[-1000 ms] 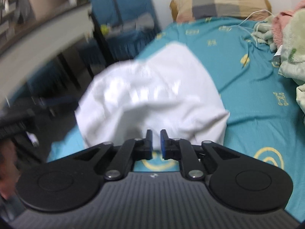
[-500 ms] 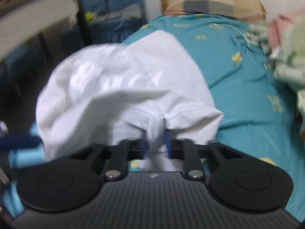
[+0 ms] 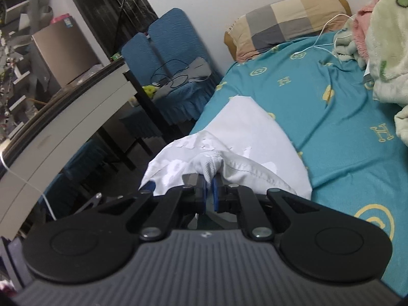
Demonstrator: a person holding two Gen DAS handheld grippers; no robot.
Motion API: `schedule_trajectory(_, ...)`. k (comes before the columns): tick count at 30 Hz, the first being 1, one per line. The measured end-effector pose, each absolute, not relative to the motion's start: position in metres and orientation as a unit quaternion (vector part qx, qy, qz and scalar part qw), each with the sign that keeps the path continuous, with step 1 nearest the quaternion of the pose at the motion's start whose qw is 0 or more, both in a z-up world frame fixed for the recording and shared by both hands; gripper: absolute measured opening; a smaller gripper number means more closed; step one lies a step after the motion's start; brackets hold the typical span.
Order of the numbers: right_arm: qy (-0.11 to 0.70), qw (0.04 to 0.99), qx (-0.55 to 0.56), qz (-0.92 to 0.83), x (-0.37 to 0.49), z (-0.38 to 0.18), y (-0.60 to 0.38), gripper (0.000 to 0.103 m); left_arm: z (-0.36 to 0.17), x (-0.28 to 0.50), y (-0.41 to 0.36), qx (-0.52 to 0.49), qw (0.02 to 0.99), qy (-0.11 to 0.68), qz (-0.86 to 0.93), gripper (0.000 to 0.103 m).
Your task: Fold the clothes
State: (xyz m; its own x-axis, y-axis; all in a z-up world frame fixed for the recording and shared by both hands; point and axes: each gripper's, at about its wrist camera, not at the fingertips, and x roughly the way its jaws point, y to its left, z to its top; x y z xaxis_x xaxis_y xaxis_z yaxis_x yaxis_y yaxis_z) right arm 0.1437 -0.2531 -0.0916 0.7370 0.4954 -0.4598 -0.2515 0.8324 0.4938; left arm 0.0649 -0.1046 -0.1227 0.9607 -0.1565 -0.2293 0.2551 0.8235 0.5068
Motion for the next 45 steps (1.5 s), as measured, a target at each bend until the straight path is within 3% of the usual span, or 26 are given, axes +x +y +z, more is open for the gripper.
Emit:
schedule_trajectory(9,0.290,0.903,0.214,0.235,0.140,-0.088,-0.250,0.008,-0.120,0.078,-0.114,0.240,0.960,0.113,-0.084,0.057)
schedule_trajectory(20,0.220,0.934,0.213,0.183,0.130,-0.080,-0.247,0.008,-0.090,0.054,-0.063,0.107,0.963,0.244,0.039,0.059)
schedule_trajectory(26,0.222,0.933,0.239,0.153,0.139,-0.085,-0.259,0.008,-0.074,0.022,-0.063,0.115,0.963,0.242,0.034,0.062)
schedule_trajectory(31,0.221,0.930,0.240,0.170,0.138,-0.085,-0.257,0.008,-0.092,0.046,-0.072,0.126,0.959,0.251,0.037,0.061)
schedule_trajectory(38,0.205,0.924,0.249,0.207,0.128,-0.078,-0.251,0.008,-0.106,0.065,-0.103,0.163,0.966,0.191,0.063,0.066)
schedule_trajectory(45,0.185,0.925,0.243,0.224,0.119,-0.072,-0.246,0.008,-0.098,0.077,-0.095,0.100,0.972,0.173,0.126,0.071)
